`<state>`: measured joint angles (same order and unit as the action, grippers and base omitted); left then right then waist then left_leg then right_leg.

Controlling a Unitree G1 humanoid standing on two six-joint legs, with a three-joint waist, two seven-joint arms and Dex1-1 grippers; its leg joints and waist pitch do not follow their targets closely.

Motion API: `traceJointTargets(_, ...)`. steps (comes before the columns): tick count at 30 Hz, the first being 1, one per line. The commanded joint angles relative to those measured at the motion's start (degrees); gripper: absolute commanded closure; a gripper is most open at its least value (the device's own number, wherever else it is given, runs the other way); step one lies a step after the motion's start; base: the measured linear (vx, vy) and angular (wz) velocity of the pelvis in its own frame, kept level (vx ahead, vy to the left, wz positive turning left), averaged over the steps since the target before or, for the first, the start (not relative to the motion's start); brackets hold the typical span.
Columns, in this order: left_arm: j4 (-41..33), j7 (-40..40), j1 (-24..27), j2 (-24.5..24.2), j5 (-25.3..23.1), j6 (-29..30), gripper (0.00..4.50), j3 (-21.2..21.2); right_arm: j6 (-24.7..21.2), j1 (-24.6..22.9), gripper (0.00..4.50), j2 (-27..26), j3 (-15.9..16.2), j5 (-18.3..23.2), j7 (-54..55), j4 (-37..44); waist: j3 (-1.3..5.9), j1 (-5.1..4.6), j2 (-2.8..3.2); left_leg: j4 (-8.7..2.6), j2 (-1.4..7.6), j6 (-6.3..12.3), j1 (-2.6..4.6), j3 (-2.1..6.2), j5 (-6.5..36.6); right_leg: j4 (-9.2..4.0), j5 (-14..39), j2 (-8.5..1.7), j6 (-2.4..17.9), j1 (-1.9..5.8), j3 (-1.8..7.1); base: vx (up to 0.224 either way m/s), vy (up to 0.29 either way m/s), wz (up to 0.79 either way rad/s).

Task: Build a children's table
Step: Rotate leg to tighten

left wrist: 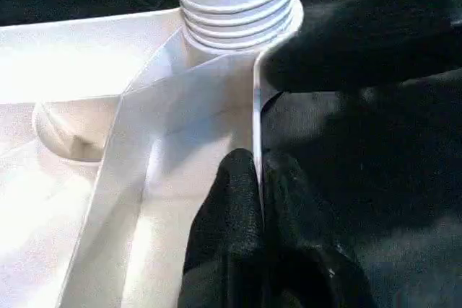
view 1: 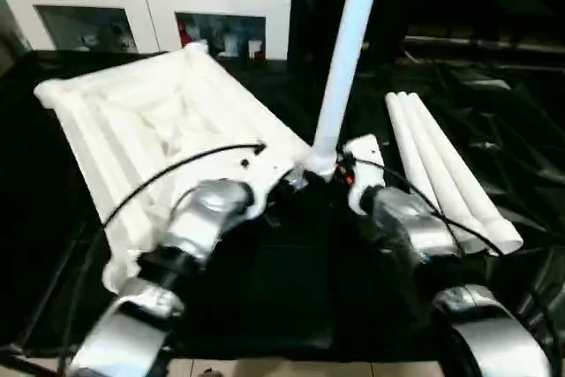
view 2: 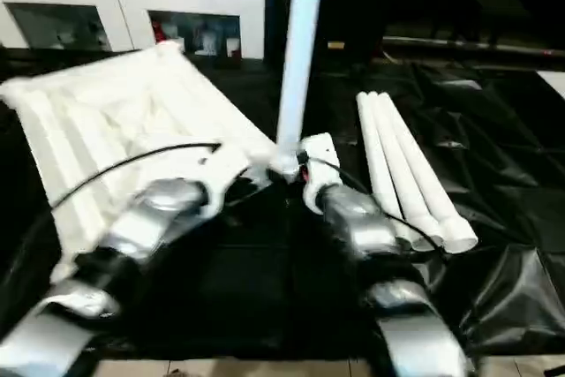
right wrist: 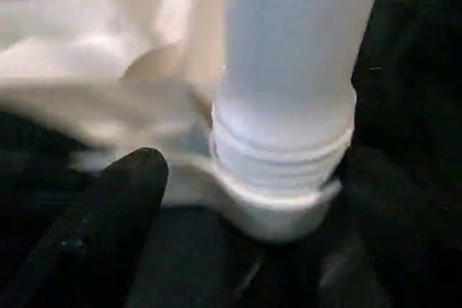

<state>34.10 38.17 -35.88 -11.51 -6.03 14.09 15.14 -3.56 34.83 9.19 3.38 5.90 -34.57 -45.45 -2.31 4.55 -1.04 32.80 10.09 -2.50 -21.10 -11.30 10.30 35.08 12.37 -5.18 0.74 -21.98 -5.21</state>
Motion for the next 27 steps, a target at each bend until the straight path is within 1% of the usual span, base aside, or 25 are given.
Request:
traceJointTargets(1,0.72,3.95,2.44,-2.05,0.68,-3.01,4.5,1.03,-0.7,-1.38,0.38,2.65,2.62,-0.04,-6.85,5.14,3.13,0.51,-0.52,-3.13,3.66,6.21,0.46,1.6,6.3,-3.81,1.72,-4.38,12.91,2.75,3.36,0.0,0.0,0.0)
traceJointTargets(2,-0.04,6.51,2.97,-3.04,1.25,-4.74,4.5,1.38,-1.06,-2.01,0.38,4.05,3.18,0.14,-9.06,6.57,3.12,0.45,-0.51,-3.14,3.72,6.08,0.41,1.58,6.79,-3.75,2.0,-4.55,13.04,2.73,3.46,0.0,0.0,0.0)
traceJointTargets(4,-2.0,10.92,3.98,-4.48,2.53,-6.23,4.5,1.91,-1.22,-2.65,0.38,5.8,3.67,0.38,-11.9,8.13,3.03,0.48,-0.54,-3.24,3.79,5.79,0.47,1.59,7.62,-3.89,3.38,-4.53,13.05,2.63,3.44,0.0,0.0,0.0)
traceJointTargets(5,-2.99,12.67,4.41,-5.01,3.15,-6.24,4.5,2.07,-1.13,-2.83,0.38,6.39,3.77,0.42,-12.92,8.6,3.0,0.59,-0.48,-3.29,3.87,5.53,0.58,1.58,7.99,-3.94,4.08,-4.6,13.06,2.6,3.46,0.0,0.0,0.0)
traceJointTargets(7,-7.02,18.61,5.98,-7.26,4.83,-4.89,4.5,3.15,-1.59,-3.4,0.38,8.04,4.11,0.65,-15.94,10.49,2.98,0.82,-0.41,-3.33,4.01,4.81,0.66,1.53,7.95,-3.82,4.7,-4.59,13.5,2.49,3.53,0.0,0.0,0.0)
traceJointTargets(8,-7.21,18.86,6.05,-7.36,4.89,-4.81,4.5,3.22,-1.65,-3.41,0.38,8.1,4.12,0.66,-16.05,10.55,2.99,0.81,-0.21,-3.36,4.03,4.67,0.71,1.53,7.75,-3.72,4.43,-4.54,13.65,2.42,3.54,0.0,0.0,0.0)
traceJointTargets(9,-7.21,18.86,6.05,-7.36,4.89,-4.81,4.5,3.22,-1.65,-3.41,0.38,8.1,4.12,0.66,-16.05,10.55,2.98,0.81,-0.12,-3.37,4.03,4.4,0.93,1.41,7.87,-3.73,4.07,-4.33,13.99,2.2,3.53,0.0,0.0,0.0)
traceJointTargets(10,-7.93,19.85,6.34,-7.76,5.14,-4.53,4.5,3.42,-2.18,-3.6,0.38,8.41,4.18,0.78,-16.56,11.19,2.99,0.91,-0.14,-3.35,4.08,4.26,1.03,1.37,8.05,-3.65,3.25,-4.37,14.36,2.18,3.6,0.0,0.0,0.0)
traceJointTargets(12,-8.61,20.65,6.78,-7.88,5.76,-4.61,4.5,3.34,-2.51,-3.75,0.38,8.86,4.56,0.73,-17.19,11.77,3.0,1.12,-0.3,-3.36,4.09,4.15,0.86,1.41,7.61,-3.5,2.62,-4.46,14.38,2.38,3.55,0.0,0.0,0.0)
traceJointTargets(15,-9.35,21.48,7.44,-7.99,6.5,-5.06,4.5,3.21,-2.7,-4.1,0.38,9.46,5.96,0.09,-18.86,12.47,2.99,1.27,-0.38,-3.31,3.97,4.03,0.83,1.37,7.51,-3.53,2.75,-4.49,13.98,2.42,3.55,0.0,0.0,0.0)
traceJointTargets(19,-9.67,21.72,7.6,-8.02,6.51,-4.88,4.5,3.13,-2.78,-4.21,0.38,9.38,6.11,0.1,-19.33,12.54,3.03,1.37,-0.55,-3.29,3.88,3.65,0.71,1.43,7.65,-3.59,3.99,-4.59,13.41,2.54,3.58,0.0,0.0,0.0)
traceJointTargets(20,-10.08,21.96,7.78,-8.13,6.54,-4.66,4.5,3.11,-3.01,-4.24,0.38,9.25,6.23,0.21,-19.9,12.51,3.07,1.38,-0.63,-3.26,3.86,3.73,0.68,1.43,7.41,-3.56,3.77,-4.57,13.36,2.57,3.58,0.0,0.0,0.0)
traceJointTargets(21,-10.21,22.05,7.83,-8.17,6.55,-4.57,4.5,3.1,-3.03,-4.22,0.38,9.17,6.23,0.22,-19.98,12.45,3.12,1.39,-0.56,-3.21,3.88,3.94,0.69,1.45,6.91,-3.44,3.05,-4.55,13.46,2.57,3.55,0.0,0.0,0.0)
traceJointTargets(22,-10.41,22.17,7.91,-8.22,6.58,-4.45,4.5,3.08,-3.07,-4.19,0.52,9.07,6.23,0.24,-20.09,12.36,3.13,1.39,-0.56,-3.18,3.88,4.06,0.69,1.43,6.62,-3.38,2.56,-4.49,13.53,2.54,3.55,0.0,0.0,0.0)
traceJointTargets(23,-11.01,22.56,8.18,-8.42,6.54,-4.06,4.5,2.99,-3.26,-4.07,0.52,8.78,6.13,0.29,-20.34,12.16,3.18,1.41,-0.51,-3.09,3.86,4.52,0.7,1.4,5.78,-3.21,1.17,-4.46,13.88,2.54,3.53,0.0,0.0,0.0)
traceJointTargets(24,-11.2,22.7,8.27,-8.49,6.52,-3.94,4.5,2.96,-3.4,-4.07,0.8,8.76,6.17,0.34,-20.32,12.25,3.17,1.41,-0.55,-3.08,3.85,4.73,0.67,1.4,5.58,-3.19,0.93,-4.48,14.02,2.57,3.51,0.0,0.0,0.0)
traceJointTargets(27,-11.44,22.9,8.36,-8.62,6.49,-3.76,4.5,2.96,-3.73,-4.11,0.91,8.86,6.37,0.55,-20.46,12.43,3.16,1.48,-0.5,-3.06,3.84,4.77,0.72,1.37,5.75,-3.22,1.36,-4.41,14.1,2.56,3.48,0.0,0.0,0.0)
